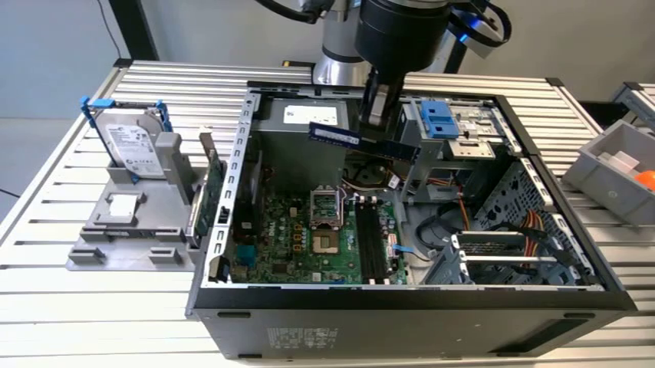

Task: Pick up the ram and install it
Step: 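Pick up the ram and move it above insertion slot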

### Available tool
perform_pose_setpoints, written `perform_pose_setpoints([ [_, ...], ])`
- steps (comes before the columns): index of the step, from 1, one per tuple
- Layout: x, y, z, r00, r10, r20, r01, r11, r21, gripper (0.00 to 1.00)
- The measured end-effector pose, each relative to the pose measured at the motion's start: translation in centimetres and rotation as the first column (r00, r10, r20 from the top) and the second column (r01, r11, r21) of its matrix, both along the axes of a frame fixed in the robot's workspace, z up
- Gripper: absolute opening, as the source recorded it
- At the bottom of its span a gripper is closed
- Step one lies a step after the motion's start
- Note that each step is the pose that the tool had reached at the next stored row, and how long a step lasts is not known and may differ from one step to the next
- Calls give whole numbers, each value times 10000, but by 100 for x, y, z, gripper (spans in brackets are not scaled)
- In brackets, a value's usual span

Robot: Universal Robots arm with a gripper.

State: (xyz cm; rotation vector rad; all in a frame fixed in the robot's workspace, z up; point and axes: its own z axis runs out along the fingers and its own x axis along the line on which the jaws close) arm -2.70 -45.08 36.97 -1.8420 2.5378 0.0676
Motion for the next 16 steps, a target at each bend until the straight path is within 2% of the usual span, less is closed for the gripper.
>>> perform_pose_setpoints([
  [8,0,0,0,9992,-399,0,399,9992,1,0],
  [16,0,0,0,9968,-794,0,794,9968,1,0],
])
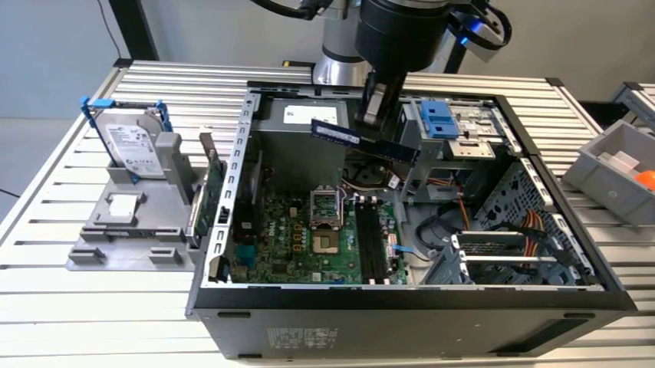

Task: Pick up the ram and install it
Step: 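Pick up the ram and move it above insertion slot, then insert the ram into the slot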

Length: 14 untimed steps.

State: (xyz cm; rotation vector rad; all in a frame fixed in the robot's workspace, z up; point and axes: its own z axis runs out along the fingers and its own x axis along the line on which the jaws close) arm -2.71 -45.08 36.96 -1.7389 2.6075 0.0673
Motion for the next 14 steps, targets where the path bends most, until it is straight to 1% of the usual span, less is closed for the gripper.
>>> perform_pose_setpoints([
  [7,0,0,0,9994,-356,0,356,9994,-1,0],
  [14,0,0,0,9973,-728,0,728,9973,0,0],
])
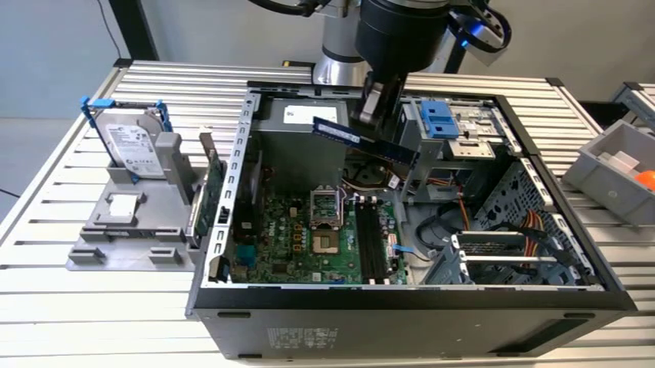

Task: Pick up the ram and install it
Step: 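Insert the ram into the slot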

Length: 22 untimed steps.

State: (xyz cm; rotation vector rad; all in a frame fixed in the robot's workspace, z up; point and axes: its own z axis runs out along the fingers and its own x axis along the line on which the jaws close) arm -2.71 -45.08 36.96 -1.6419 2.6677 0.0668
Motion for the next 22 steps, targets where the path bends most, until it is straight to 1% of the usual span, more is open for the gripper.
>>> perform_pose_setpoints([
  [5,0,0,0,9991,-413,0,413,9991,-1,0],
  [10,0,0,0,9968,-801,-1,801,9968,0,0],
  [14,0,0,0,9939,-1105,0,1105,9939,0,0],
  [22,0,0,0,9858,-1680,0,1680,9858,0,0],
])
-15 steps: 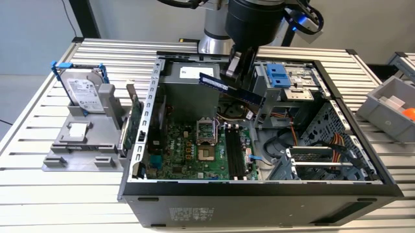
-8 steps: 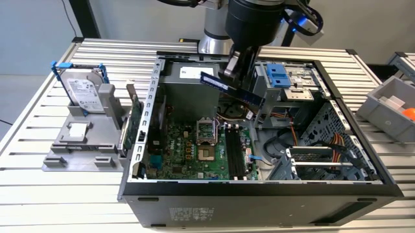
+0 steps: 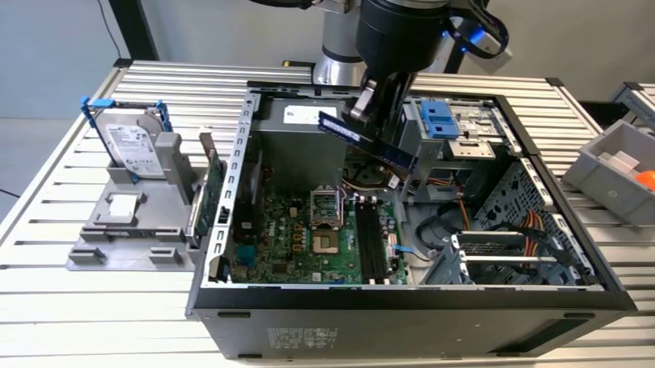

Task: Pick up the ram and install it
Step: 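Insert the ram into the slot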

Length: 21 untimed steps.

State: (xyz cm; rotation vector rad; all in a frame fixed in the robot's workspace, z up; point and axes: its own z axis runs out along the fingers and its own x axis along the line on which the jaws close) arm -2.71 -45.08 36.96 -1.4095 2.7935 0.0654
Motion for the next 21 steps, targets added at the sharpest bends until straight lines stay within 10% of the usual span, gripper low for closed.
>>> perform_pose_setpoints([
  [21,0,0,0,9894,-1455,0,1455,9894,0,0],
])
